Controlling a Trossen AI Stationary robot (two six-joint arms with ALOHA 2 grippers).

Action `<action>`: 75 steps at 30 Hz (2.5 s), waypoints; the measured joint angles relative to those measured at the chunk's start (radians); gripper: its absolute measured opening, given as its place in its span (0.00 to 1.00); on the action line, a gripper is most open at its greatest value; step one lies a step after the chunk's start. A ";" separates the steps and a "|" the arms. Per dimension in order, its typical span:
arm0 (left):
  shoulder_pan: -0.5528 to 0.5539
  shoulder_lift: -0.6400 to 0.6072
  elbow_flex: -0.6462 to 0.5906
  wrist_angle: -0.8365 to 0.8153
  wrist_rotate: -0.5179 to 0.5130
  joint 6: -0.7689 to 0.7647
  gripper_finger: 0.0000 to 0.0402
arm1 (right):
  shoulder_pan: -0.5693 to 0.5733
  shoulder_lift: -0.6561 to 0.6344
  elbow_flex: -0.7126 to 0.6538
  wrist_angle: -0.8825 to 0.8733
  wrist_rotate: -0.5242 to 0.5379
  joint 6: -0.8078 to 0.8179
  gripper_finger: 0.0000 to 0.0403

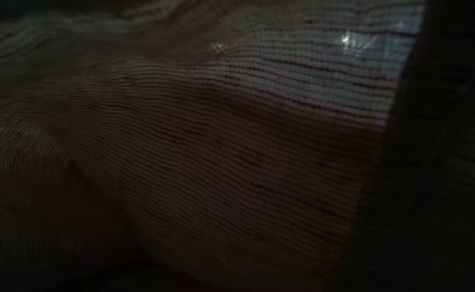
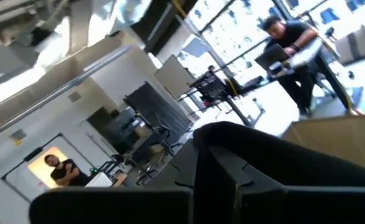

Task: Sort clothes
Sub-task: Put the black coat into the left laundry organizer

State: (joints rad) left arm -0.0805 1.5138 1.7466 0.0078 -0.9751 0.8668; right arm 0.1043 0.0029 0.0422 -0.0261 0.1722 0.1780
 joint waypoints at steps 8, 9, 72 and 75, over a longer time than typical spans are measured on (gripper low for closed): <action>0.060 -0.105 0.000 0.112 0.056 0.074 0.04 | 0.000 0.000 0.000 0.000 0.000 0.000 0.04; 0.068 -0.115 0.000 0.137 0.057 0.098 0.04 | 0.000 0.000 0.000 0.000 0.000 0.000 0.04; 0.623 -0.124 -0.092 -0.810 0.502 -0.750 0.04 | 0.000 0.002 0.001 -0.024 0.010 0.008 0.04; 0.598 -0.117 -0.157 -0.807 0.527 -0.788 0.04 | 0.000 0.002 0.001 -0.025 0.010 0.008 0.04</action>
State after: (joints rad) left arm 0.5177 1.3972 1.5895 -0.7993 -0.4481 0.0786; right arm 0.1043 0.0044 0.0429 -0.0509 0.1822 0.1861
